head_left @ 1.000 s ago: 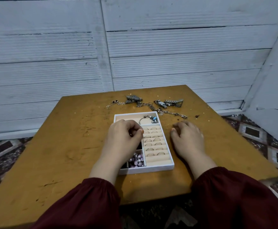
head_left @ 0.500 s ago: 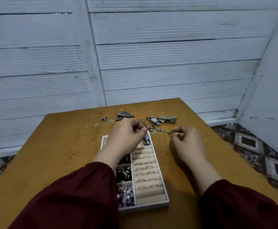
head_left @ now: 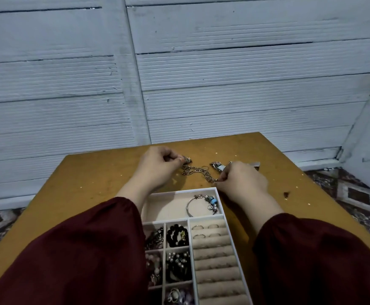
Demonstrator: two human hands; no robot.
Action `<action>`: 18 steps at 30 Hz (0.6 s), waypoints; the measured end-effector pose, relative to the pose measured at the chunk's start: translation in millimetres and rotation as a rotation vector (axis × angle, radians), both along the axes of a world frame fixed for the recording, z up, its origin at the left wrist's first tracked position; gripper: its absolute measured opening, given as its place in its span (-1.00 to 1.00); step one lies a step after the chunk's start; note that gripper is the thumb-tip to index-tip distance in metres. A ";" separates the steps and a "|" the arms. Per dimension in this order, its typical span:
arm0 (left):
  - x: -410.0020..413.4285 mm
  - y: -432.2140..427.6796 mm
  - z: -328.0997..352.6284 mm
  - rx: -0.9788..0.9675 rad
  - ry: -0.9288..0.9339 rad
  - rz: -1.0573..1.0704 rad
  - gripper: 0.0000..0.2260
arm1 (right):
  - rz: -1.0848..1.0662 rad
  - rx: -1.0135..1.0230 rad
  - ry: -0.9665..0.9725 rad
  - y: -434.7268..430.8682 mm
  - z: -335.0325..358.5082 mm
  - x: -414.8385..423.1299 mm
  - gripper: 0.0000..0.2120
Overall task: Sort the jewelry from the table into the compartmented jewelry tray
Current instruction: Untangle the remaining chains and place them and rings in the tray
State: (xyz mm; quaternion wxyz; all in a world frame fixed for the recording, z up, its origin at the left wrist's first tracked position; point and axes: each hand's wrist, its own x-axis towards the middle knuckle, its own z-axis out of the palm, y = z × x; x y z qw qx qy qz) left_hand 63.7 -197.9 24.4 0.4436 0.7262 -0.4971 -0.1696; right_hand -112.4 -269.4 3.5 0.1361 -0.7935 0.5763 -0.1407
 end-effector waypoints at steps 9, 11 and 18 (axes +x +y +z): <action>12.1 -4.0 -13.6 -0.011 -0.006 0.002 -0.89 | -0.007 -0.004 0.091 -12.8 -2.8 1.9 -0.79; 11.4 -4.6 -16.2 -0.007 0.003 -0.007 -0.88 | 0.032 -0.055 0.103 -9.7 -2.1 -0.2 -0.85; 7.2 -7.7 -21.7 -0.003 -0.049 -0.031 -0.84 | 0.127 -0.146 0.090 -5.1 -3.3 -11.4 -0.90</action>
